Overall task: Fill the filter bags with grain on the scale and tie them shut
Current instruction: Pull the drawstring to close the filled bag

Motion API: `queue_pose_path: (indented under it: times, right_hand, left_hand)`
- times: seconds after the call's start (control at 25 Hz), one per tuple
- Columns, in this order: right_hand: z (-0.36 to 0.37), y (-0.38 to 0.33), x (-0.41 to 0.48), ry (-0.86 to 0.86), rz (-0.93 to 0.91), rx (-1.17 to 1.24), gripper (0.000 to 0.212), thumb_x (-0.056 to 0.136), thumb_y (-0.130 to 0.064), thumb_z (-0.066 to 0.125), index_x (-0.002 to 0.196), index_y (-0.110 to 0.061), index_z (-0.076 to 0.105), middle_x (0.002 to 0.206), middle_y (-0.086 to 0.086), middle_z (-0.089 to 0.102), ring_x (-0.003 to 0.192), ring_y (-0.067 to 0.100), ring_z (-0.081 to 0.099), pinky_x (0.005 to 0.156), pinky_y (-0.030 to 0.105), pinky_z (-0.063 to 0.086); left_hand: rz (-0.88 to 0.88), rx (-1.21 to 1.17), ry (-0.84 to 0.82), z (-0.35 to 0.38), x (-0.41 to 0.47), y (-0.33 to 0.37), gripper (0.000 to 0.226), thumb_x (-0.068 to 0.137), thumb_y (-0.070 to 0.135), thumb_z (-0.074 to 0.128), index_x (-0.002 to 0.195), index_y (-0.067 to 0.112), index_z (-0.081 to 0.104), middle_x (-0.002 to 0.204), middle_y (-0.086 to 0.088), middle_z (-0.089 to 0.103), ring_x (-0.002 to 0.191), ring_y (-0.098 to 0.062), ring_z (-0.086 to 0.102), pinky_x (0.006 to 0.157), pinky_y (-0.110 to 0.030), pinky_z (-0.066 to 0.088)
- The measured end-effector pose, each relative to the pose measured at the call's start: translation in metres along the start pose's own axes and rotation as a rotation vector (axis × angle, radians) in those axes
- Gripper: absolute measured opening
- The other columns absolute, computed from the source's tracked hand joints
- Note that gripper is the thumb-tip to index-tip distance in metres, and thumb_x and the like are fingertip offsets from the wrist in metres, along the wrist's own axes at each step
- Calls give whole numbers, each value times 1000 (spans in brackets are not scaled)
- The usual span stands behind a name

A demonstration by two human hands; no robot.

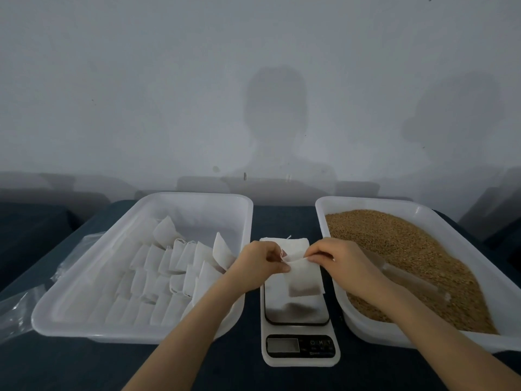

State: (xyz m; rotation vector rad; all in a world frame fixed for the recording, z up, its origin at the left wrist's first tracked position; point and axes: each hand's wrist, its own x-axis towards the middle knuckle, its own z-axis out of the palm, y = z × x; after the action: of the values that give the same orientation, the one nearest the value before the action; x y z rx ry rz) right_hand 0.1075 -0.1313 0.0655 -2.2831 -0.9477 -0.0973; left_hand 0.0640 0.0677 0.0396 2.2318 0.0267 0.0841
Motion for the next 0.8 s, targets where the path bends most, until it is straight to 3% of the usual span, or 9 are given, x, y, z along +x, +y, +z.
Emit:
queue_pose_path:
  times: [0.16, 0.36, 0.44, 0.52, 0.6, 0.72, 0.8]
  right_hand:
    - [5, 5, -2, -14, -22, 19, 11, 88, -14, 63, 93, -18, 72, 88, -9, 66, 85, -3, 58, 76, 8, 42]
    - [4, 11, -11, -21, -18, -7, 22, 89, -21, 62, 108, -31, 66, 97, -20, 60, 89, -7, 56, 77, 8, 43]
    - [-17, 28, -18, 97, 71, -103, 28, 89, -25, 58, 115, -34, 60, 104, -18, 60, 92, -5, 56, 81, 13, 46]
    - [-47, 59, -30, 166, 250, -340, 33, 89, -33, 57, 122, -29, 58, 117, -8, 61, 101, 7, 57, 90, 27, 48]
    - [-71, 90, -47, 62, 472, -631, 46, 86, -48, 56, 127, -26, 55, 125, -1, 59, 107, 14, 57, 91, 34, 46]
    - [-84, 121, -67, -100, 571, -728, 40, 83, -53, 58, 118, -31, 60, 104, -11, 62, 91, 7, 56, 75, 28, 43]
    - [-83, 128, -72, -109, 541, -695, 30, 83, -49, 61, 109, -35, 63, 89, -15, 58, 81, 3, 51, 76, 27, 41]
  left_hand:
    - [-6, -26, 49, 1, -6, -5, 16, 81, 15, 76, 82, 22, 61, 74, 17, 64, 64, 9, 60, 59, 0, 40]
    - [0, 48, 44, 6, -7, -8, 23, 80, 13, 76, 88, 24, 57, 75, 11, 64, 65, 3, 57, 58, -2, 40]
    - [-2, 29, 53, 7, -8, -9, 23, 80, 13, 76, 87, 24, 57, 73, 14, 63, 64, 7, 58, 59, -1, 40]
    - [-6, -4, 62, 8, -8, -11, 23, 79, 12, 77, 86, 24, 58, 71, 18, 64, 63, 13, 58, 59, 0, 40]
    - [-7, -24, 72, 9, -9, -13, 24, 79, 12, 77, 85, 25, 58, 70, 19, 64, 65, 12, 59, 60, -1, 41]
    - [8, -10, 76, 10, -9, -13, 24, 80, 12, 76, 84, 26, 57, 69, 19, 64, 66, 10, 59, 60, -2, 40]
    - [14, 8, 75, 10, -9, -12, 21, 81, 15, 76, 85, 24, 57, 72, 19, 64, 67, 11, 59, 61, -1, 40]
